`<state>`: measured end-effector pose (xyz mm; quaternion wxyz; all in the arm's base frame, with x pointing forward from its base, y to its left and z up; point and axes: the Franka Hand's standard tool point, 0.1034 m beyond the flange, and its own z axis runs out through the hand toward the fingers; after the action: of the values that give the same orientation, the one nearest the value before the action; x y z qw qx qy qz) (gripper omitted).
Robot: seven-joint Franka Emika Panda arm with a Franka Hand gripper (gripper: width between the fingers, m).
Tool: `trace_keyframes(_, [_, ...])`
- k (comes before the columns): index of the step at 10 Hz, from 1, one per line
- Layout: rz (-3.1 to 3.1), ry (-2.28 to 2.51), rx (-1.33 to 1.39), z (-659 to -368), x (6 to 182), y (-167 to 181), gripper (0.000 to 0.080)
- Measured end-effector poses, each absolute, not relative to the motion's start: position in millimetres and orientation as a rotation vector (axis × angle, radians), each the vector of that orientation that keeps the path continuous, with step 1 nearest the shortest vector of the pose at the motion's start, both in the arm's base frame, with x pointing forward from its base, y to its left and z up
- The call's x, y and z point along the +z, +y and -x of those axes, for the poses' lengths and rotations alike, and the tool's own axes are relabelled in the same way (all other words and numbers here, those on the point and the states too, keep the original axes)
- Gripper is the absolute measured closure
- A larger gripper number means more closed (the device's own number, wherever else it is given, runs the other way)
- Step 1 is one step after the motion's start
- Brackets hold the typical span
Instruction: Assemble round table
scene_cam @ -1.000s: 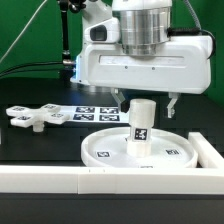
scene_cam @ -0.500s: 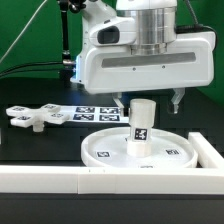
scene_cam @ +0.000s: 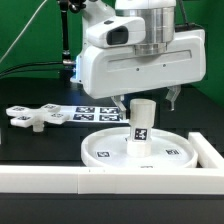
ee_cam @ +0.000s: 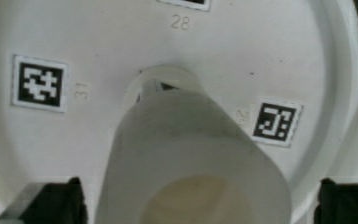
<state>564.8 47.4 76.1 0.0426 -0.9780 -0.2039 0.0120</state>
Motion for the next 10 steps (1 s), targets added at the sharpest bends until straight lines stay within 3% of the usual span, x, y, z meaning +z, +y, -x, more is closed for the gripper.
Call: trace_keyframes(10, [2.524,-1.841,0.049,-565.7,73.0,49.0,0.0151])
